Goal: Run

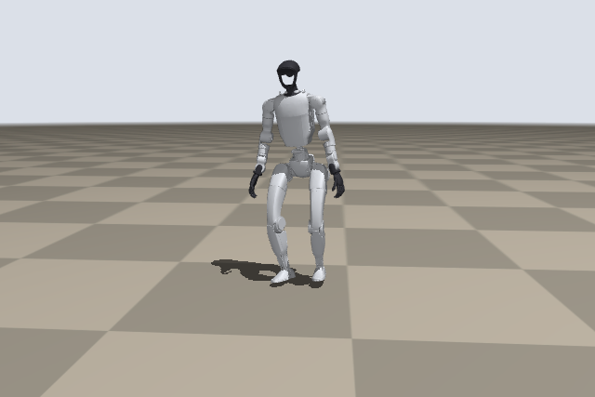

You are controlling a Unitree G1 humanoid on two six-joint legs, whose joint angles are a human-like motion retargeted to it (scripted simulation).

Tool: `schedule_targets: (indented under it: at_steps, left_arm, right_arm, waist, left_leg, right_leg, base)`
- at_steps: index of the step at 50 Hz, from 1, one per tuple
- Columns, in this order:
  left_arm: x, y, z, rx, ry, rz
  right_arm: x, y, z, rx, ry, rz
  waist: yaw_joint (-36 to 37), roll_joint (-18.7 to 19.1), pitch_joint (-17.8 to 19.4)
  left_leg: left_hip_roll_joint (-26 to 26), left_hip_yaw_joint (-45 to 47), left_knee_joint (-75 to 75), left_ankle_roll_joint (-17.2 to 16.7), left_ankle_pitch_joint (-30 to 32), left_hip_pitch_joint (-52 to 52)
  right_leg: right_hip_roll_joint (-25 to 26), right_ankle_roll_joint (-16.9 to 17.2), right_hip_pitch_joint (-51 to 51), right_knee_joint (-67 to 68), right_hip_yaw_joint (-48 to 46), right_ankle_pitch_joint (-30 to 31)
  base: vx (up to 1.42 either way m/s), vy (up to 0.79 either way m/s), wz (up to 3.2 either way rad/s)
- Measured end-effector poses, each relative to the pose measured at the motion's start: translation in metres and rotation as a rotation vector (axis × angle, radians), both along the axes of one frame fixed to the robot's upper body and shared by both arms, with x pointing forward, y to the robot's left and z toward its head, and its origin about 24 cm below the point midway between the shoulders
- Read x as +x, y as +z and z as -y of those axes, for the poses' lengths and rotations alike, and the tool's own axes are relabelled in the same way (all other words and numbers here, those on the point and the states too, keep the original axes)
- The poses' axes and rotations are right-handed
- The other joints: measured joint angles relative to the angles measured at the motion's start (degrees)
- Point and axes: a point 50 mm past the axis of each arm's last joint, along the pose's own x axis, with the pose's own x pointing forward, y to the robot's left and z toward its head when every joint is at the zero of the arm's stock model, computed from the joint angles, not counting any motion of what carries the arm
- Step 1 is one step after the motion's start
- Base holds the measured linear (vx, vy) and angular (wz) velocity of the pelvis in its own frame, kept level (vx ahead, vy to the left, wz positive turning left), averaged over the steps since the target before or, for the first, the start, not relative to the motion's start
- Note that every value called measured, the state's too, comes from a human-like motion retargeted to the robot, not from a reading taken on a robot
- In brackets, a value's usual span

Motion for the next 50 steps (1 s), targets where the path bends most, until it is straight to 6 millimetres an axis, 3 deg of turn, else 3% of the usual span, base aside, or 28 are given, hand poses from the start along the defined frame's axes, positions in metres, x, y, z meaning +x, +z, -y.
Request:
schedule_targets:
  at_steps: [3, 8, 11, 14, 20, 22, 26, 32, 37, 43, 47, 50]
  left_arm:
    - [-0.008, 0.000, -0.006, 0.022, 0.048, -0.023]
    - [-0.007, 0.001, -0.011, 0.047, 0.118, -0.019]
    - [0.007, 0.004, -0.010, 0.057, 0.125, 0.025]
    - [0.033, 0.009, -0.009, 0.067, 0.106, 0.107]
    - [0.093, 0.030, -0.004, 0.091, 0.042, 0.300]
    - [0.113, 0.039, -0.006, 0.110, 0.028, 0.357]
    - [0.121, 0.044, -0.008, 0.142, 0.018, 0.377]
    - [0.105, 0.039, -0.019, 0.187, 0.059, 0.299]
    - [0.083, 0.030, -0.026, 0.180, 0.102, 0.211]
    - [0.047, 0.017, -0.022, 0.152, 0.134, 0.097]
    - [0.022, 0.009, -0.014, 0.145, 0.152, 0.025]
    - [0.010, 0.004, -0.007, 0.132, 0.154, -0.005]
  right_arm:
    - [-0.012, -0.004, -0.001, -0.015, 0.023, -0.048]
    - [-0.030, -0.009, -0.004, -0.048, 0.067, -0.128]
    - [-0.040, -0.011, -0.004, -0.064, 0.083, -0.170]
    - [-0.043, -0.012, -0.005, -0.069, 0.092, -0.189]
    - [-0.026, -0.011, -0.016, -0.038, 0.131, -0.138]
    - [-0.009, -0.008, -0.022, -0.021, 0.163, -0.088]
    - [0.008, -0.005, -0.036, 0.016, 0.228, -0.020]
    - [0.024, -0.001, -0.046, 0.041, 0.299, 0.031]
    - [0.026, 0.000, -0.042, 0.030, 0.310, 0.023]
    - [0.028, 0.000, -0.032, -0.013, 0.278, 0.007]
    - [0.044, 0.007, -0.027, -0.059, 0.272, 0.059]
    - [0.064, 0.017, -0.023, -0.104, 0.281, 0.134]
  waist:
    - [-0.1, 0.8, 0.2]
    - [-0.8, 4.1, 1.8]
    - [-2.2, 5.0, 2.3]
    - [-3.9, 4.7, 3.0]
    - [-6.6, 2.1, 4.0]
    - [-7.1, 1.0, 3.6]
    - [-7.4, -0.1, 3.9]
    - [-9.2, -2.3, 3.7]
    - [-9.5, -5.7, 3.3]
    - [-6.6, -7.4, 2.2]
    - [-4.9, -7.1, 2.8]
    - [-3.4, -5.1, 4.3]
  left_leg:
    - [2.5, -1.1, 9.0, 0.1, -1.6, 2.0]
    - [5.1, -6.6, 16.2, -3.6, 0.5, 11.1]
    - [3.0, -10.0, 11.4, -6.0, 1.3, 16.5]
    - [-0.1, -12.1, 2.6, -6.5, 0.6, 20.5]
    - [-5.0, -11.0, -10.9, -3.4, -2.9, 21.6]
    - [-6.5, -10.1, -17.2, -2.7, 0.1, 21.1]
    - [-7.2, -8.6, -15.9, -2.1, 1.6, 16.9]
    - [-9.9, -7.7, -15.6, -1.2, 5.5, 12.6]
    - [-13.5, -6.7, -21.9, 0.2, 12.0, 12.7]
    - [-14.6, -5.1, -27.9, 1.0, 19.2, 11.5]
    - [-13.5, -3.5, -26.6, 0.1, 21.9, 7.7]
    - [-11.1, -4.5, -25.4, -2.8, 23.5, 4.3]
  right_leg:
    - [1.3, -0.1, -0.7, 0.7, 0.5, 1.4]
    - [5.7, -0.9, 0.4, -1.3, 1.0, 5.7]
    - [6.2, -0.6, -0.5, -0.9, 1.5, 7.6]
    - [5.0, 0.5, -1.8, -0.6, 2.2, 9.6]
    - [0.8, 4.8, -5.8, -0.8, 4.9, 14.4]
    - [-2.3, 3.6, -6.8, -2.7, 3.0, 16.4]
    - [-3.4, 2.5, -7.6, 1.9, 2.5, 11.7]
    - [-5.2, 0.5, -3.9, 19.3, 3.4, 1.7]
    - [-6.4, 1.8, 5.9, 28.4, 6.3, -2.9]
    - [-5.2, 3.0, 18.9, 21.5, 9.5, -5.4]
    - [-4.4, 0.4, 22.8, 12.5, 9.9, -11.9]
    - [-2.8, -2.8, 22.9, 6.9, 8.3, -16.4]
  base:
    - [-0.16, 0.05, -0.34]
    - [-0.18, 0.08, -0.53]
    - [-0.22, 0.12, -0.23]
    - [-0.27, 0.14, 0.02]
    - [-0.38, 0.15, 0.06]
    - [-0.45, 0.15, -0.23]
    - [-0.46, 0.11, -0.29]
    - [-0.41, 0.07, -0.08]
    - [-0.39, 0.05, -0.01]
    - [-0.44, 0.00, -0.18]
    - [-0.54, -0.07, -0.30]
    - [-0.60, -0.11, -0.44]
